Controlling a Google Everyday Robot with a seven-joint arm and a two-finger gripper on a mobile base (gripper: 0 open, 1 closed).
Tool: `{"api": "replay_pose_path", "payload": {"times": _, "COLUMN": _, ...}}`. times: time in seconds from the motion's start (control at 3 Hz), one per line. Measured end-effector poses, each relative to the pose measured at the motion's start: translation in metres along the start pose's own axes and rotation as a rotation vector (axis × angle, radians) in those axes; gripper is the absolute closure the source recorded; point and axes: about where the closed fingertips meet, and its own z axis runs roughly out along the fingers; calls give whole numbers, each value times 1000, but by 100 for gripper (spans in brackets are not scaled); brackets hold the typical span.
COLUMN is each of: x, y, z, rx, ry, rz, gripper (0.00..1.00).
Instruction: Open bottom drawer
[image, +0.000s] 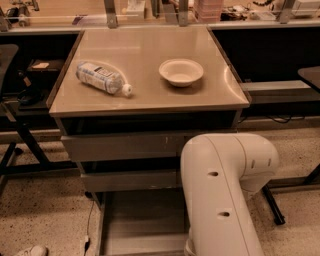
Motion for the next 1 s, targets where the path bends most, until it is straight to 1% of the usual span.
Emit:
{"api": "replay_pose_path", "payload": {"times": 0.33, "x": 19, "y": 1, "z": -37, "rx": 23, "ry": -103, "rz": 77, "gripper": 0}}
{"api": "replay_pose_path", "payload": {"times": 0.67, "x": 107, "y": 3, "z": -97, "rx": 93, "ry": -171, "rz": 340, "gripper": 0}}
{"api": "replay_pose_path", "payload": {"times": 1.0, "x": 150, "y": 9, "z": -118, "rx": 128, "ry": -197, "rz": 440, "gripper": 0}}
